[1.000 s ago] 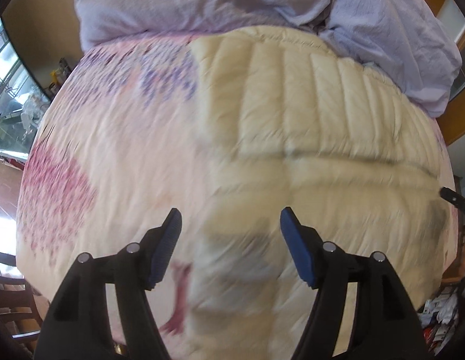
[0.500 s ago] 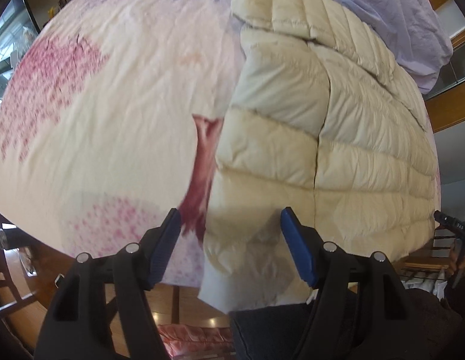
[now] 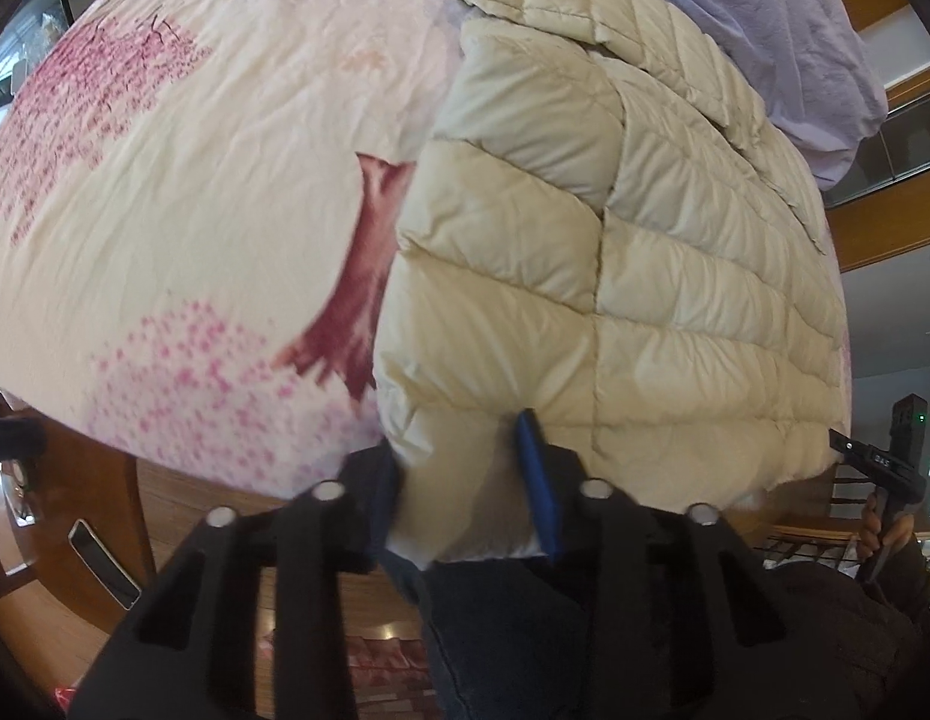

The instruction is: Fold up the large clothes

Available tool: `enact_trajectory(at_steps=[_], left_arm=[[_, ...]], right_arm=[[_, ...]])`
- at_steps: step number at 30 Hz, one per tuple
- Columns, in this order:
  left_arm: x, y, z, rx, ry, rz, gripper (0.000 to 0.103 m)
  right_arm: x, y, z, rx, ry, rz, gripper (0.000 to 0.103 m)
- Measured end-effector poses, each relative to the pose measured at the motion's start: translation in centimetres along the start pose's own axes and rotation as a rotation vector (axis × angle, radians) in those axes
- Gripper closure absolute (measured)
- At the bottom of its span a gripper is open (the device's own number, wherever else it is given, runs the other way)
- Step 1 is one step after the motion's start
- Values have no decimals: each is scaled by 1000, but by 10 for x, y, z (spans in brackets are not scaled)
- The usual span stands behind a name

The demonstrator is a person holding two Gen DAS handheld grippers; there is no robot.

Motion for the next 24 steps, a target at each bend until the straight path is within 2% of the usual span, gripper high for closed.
enact_trajectory(at_steps=[1, 4, 8, 14, 24], left_arm=[[-1, -2, -1, -4, -3, -6, 84], [2, -9, -9, -4, -1, -36, 95], [10, -29, -20, -8, 28, -94, 97], [34, -62, -34, -4, 54, -185, 98], [110, -99, -51, 40, 30, -321, 98]], right_arm=[[3, -1, 4, 4, -6, -19, 88], [11, -14, 10, 17, -24, -89, 93], [29, -35, 17, 26, -51, -178, 94], [58, -59, 33, 20, -103, -269, 95], [128, -93, 59, -1, -151, -418, 95]])
Point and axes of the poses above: each gripper's, at about its wrist camera, not at the fingertips, and y roughly the way its jaws point, z to its left, x to its top, the point moved 5 cm from there along y, roughly the way its jaws point, and after that the axes turned 1 degree about -z, right-handed, at the moved point
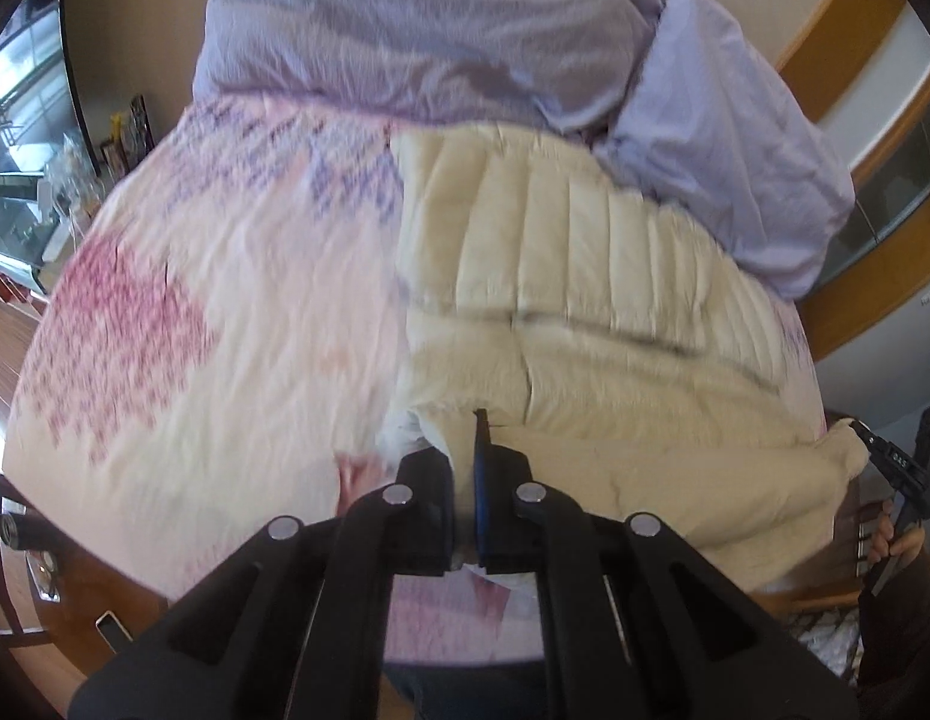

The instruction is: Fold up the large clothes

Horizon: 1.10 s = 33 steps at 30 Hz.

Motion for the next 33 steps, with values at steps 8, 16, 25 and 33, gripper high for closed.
enact_trajectory(at_steps=[8, 16, 25, 33], left_arm=[[75, 11, -23, 44, 14, -89, 98], [137, 31, -36, 72, -2, -131, 98], [179, 62, -39, 102, -36, -134, 99], [213, 110, -36, 133, -92, -95, 99]], right_arm=[[67, 14, 13, -45, -41, -104, 95], [118, 40, 19, -107, -59, -153, 95], [157, 76, 20, -147, -21, -169, 95], [180, 127, 12, -189, 21, -124, 95]])
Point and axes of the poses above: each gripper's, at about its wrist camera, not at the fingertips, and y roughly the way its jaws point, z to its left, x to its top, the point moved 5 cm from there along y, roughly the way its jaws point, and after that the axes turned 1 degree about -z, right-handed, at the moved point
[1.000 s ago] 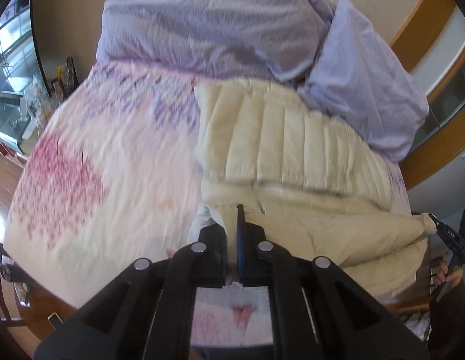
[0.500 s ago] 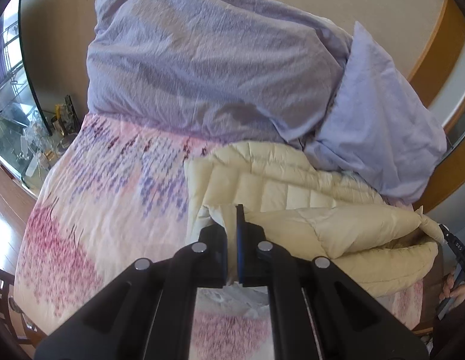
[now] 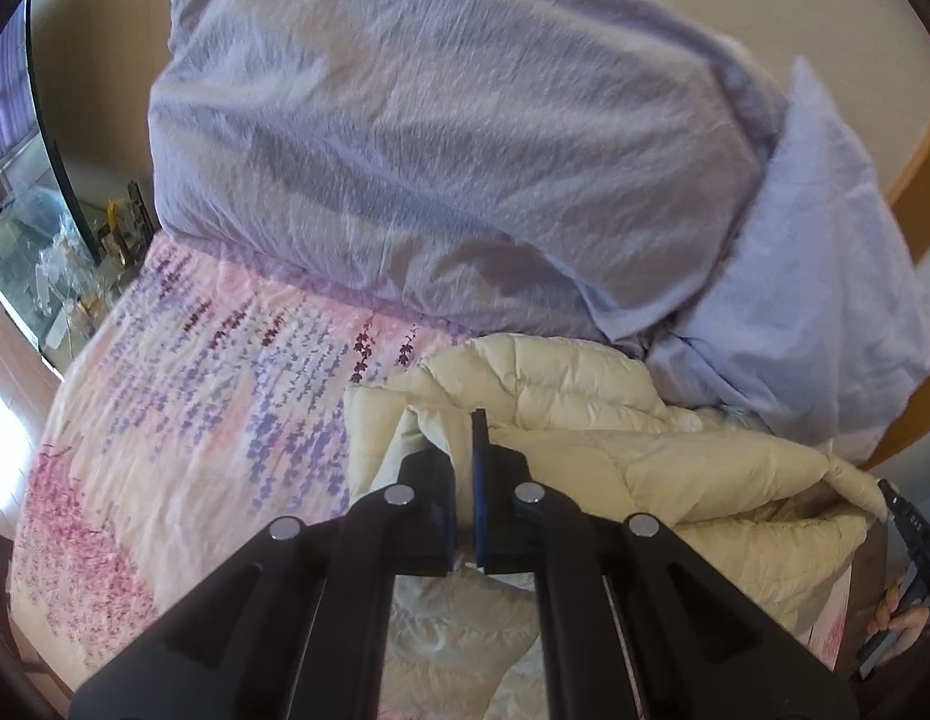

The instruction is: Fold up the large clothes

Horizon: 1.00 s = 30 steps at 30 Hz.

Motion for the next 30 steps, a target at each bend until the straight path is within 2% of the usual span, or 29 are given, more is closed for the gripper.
enact_trajectory(at_steps=[8, 17, 19, 20, 22, 23, 24, 26, 27, 28, 30], left_arm=[[-10, 59, 4, 40, -51, 70, 99], [1, 104, 6, 66, -104, 87, 99], [4, 112, 5, 69, -114, 93, 98], [5, 115, 5, 72, -114, 99, 98], [5, 118, 3, 72, -109, 107, 95], [5, 117, 3, 72, -105, 106, 94], [5, 116, 1, 66, -98, 105, 89], [4, 111, -1, 62, -84, 99, 79], [3, 108, -2, 64, -77, 94, 70], [3, 104, -3, 66, -70, 86, 61], [2, 95, -4, 72, -58, 71, 52]], right_arm=[[-4, 68, -11, -48, 85, 97, 94], [3, 107, -20, -50, 163, 135, 94], [6, 111, -20, -42, 178, 147, 89], [7, 112, -19, -36, 181, 155, 82], [8, 111, -19, -17, 190, 165, 66], [9, 108, -18, 1, 194, 164, 51], [10, 105, -18, 13, 198, 159, 39], [15, 97, -15, 25, 199, 132, 33], [17, 91, -15, 23, 197, 119, 28], [18, 86, -14, 21, 194, 106, 26], [21, 75, -12, 30, 185, 88, 26]])
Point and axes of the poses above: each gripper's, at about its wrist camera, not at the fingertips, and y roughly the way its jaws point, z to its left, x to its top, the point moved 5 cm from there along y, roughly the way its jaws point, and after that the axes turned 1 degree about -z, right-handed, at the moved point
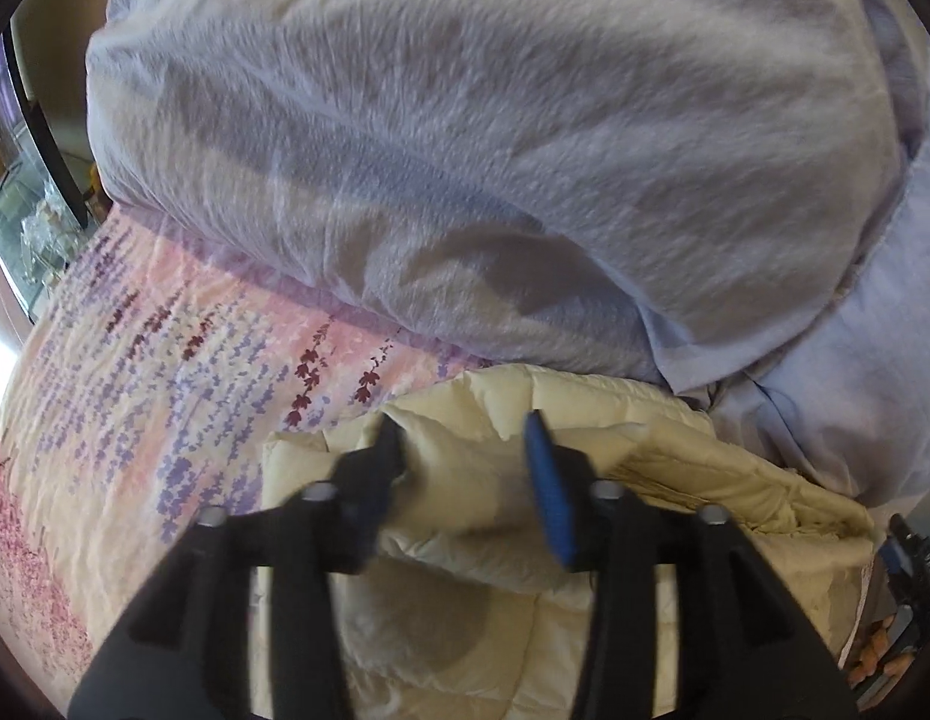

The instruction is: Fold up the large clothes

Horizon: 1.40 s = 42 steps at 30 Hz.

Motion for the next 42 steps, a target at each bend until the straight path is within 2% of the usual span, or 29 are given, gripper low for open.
enact_trajectory(at_steps=[5, 14, 21, 26, 31, 42], left_arm=[[-2, -25, -2, 12, 33, -42, 42], [-30, -41, -9, 20, 90, -51, 37], [-54, -11, -20, 103, 145, -35, 37], [-55, 10, -27, 172, 196, -74, 35], [-50, 28, -28, 206, 214, -100, 32], [-34, 56, -32, 223, 223, -113, 26]], right_arm=[[-9, -21, 4, 9, -42, -8, 26], [-57, -21, 9, -47, -141, 35, 26], [-80, 4, 15, -167, -245, 19, 26], [-82, 23, 21, -235, -292, -8, 26], [-79, 40, 21, -261, -293, -21, 26], [-65, 62, 23, -266, -280, -44, 23]])
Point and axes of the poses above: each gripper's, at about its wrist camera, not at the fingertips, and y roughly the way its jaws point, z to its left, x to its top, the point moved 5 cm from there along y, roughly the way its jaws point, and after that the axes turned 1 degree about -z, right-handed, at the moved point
